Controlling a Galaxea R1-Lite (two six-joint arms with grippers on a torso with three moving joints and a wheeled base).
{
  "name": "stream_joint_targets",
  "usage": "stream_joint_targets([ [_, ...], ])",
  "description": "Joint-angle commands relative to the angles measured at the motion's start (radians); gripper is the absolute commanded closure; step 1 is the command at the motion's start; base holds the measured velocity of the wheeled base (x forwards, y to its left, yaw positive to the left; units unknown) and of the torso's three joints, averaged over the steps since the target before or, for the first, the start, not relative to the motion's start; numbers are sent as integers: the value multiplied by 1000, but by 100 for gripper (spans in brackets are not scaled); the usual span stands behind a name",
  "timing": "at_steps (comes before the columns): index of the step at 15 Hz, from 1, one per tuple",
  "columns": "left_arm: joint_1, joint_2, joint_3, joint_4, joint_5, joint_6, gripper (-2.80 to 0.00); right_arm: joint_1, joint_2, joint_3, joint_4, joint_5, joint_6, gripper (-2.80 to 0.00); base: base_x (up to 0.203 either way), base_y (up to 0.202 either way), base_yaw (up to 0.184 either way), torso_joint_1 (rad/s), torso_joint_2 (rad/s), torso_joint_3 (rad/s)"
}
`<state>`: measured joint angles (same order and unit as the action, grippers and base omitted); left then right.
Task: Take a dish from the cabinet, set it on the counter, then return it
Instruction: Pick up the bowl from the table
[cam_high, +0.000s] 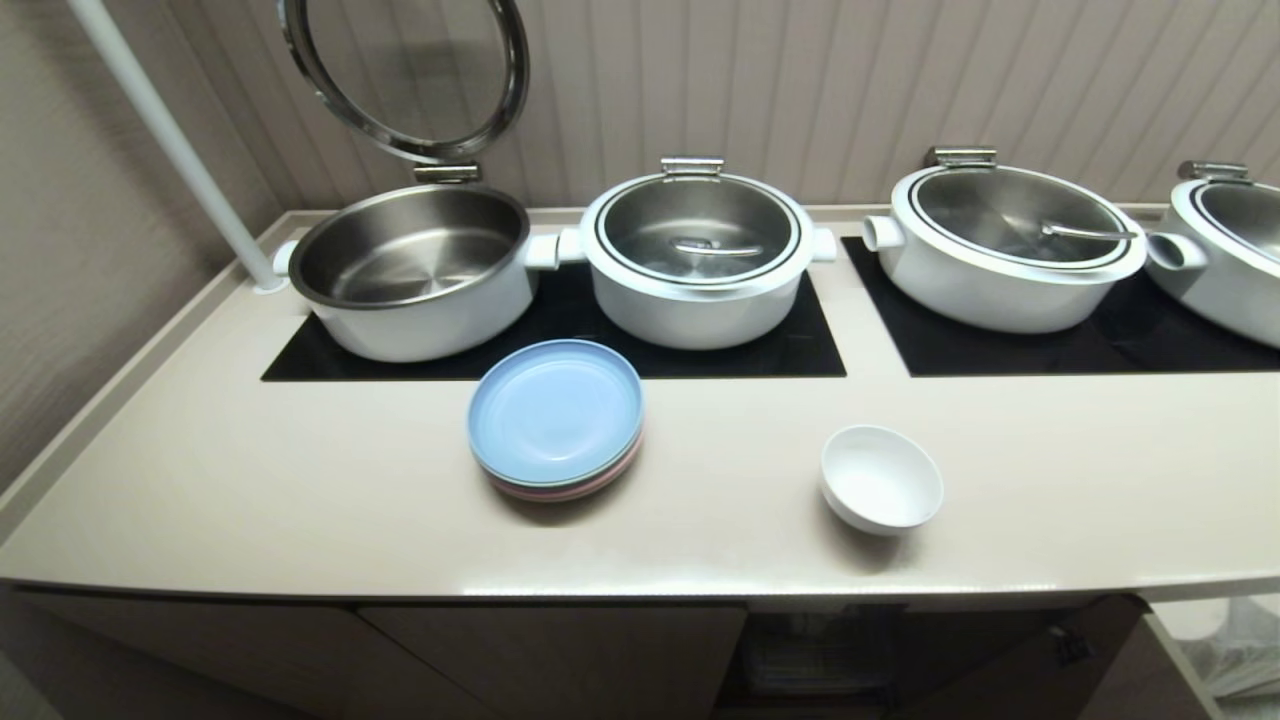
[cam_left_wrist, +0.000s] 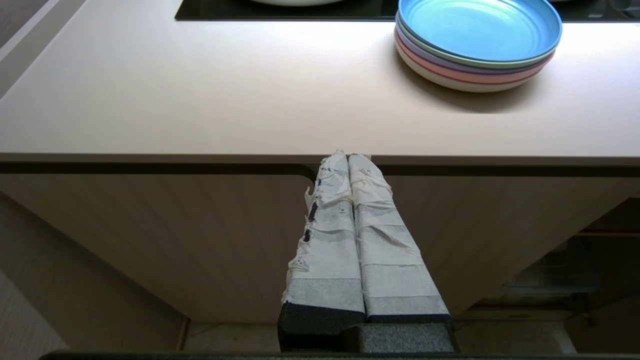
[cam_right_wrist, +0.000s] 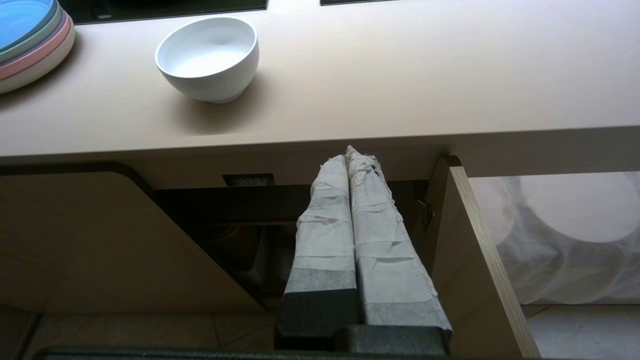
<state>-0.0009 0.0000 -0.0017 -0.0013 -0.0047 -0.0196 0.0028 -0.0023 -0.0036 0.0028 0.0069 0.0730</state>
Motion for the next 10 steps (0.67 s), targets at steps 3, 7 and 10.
stream_joint_targets([
  [3,1,0,0,0,0,0,0,0,2,1,-1,1,2,0,0,0,0,0,0,0],
  [7,-1,0,0,0,0,0,0,0,2,1,-1,-1,5,0,0,0,0,0,0,0],
  [10,0,0,0,0,0,0,0,0,2,1,-3,0,0,0,0,0,0,0,0,0],
])
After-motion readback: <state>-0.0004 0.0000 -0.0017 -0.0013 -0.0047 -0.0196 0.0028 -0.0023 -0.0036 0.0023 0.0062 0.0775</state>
